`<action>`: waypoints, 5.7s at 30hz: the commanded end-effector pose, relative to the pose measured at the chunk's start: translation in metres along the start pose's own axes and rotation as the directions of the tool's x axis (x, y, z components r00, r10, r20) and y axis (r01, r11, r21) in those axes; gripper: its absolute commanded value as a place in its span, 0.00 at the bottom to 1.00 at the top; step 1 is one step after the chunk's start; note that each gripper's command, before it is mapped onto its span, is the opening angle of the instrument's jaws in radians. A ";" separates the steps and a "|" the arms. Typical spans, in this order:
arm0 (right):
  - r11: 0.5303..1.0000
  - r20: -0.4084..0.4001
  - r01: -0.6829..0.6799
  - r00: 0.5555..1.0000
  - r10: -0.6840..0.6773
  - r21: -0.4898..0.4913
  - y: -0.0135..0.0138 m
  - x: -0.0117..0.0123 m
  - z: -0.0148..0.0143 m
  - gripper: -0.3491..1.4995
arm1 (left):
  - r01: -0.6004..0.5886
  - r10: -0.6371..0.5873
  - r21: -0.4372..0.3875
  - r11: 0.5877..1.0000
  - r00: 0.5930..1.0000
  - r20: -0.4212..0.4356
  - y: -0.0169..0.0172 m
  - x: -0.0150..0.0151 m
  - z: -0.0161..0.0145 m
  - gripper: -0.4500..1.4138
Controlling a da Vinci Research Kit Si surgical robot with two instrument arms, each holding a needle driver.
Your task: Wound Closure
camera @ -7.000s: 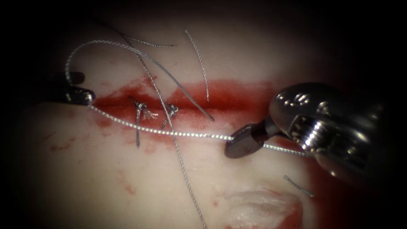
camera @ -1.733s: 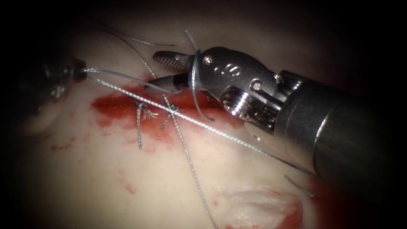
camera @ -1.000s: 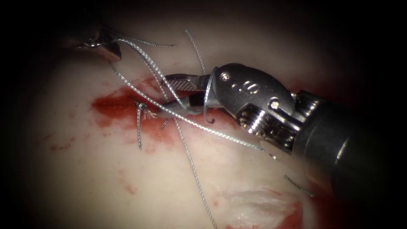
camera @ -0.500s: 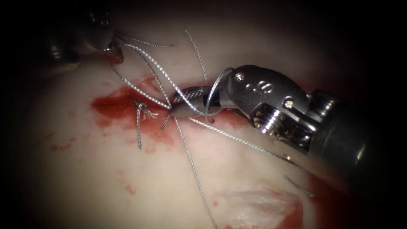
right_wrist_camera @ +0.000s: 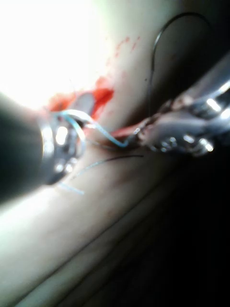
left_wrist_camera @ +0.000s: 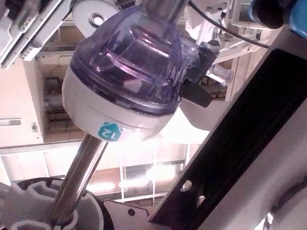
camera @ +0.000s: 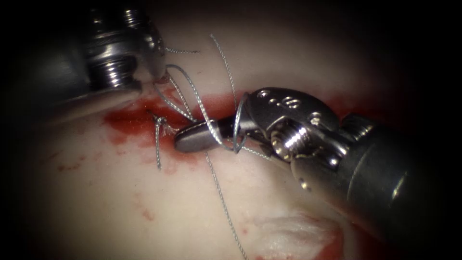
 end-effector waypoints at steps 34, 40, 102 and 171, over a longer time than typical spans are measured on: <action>0.935 -0.555 -0.199 0.761 0.336 0.293 0.0014 0.0054 -0.0008 0.00 | -0.034 0.023 0.154 0.987 0.997 0.072 -0.0021 -0.0008 0.0024 0.00; 0.933 -0.562 -0.221 0.750 0.349 0.285 0.0013 0.0053 -0.0001 0.00 | -0.024 0.014 0.147 0.989 0.998 0.067 -0.0019 -0.0008 0.0023 0.00; 0.456 -0.048 0.032 0.986 -0.161 -0.889 0.0070 0.0027 -0.0027 0.43 | 0.030 -0.012 0.154 0.988 0.993 -0.114 -0.0048 -0.0017 0.0054 0.00; 0.681 0.060 0.120 0.992 -0.111 -0.722 0.0058 0.0012 -0.0054 0.00 | 0.552 -0.587 -0.218 0.805 0.795 -0.154 0.0102 -0.0002 0.0103 0.00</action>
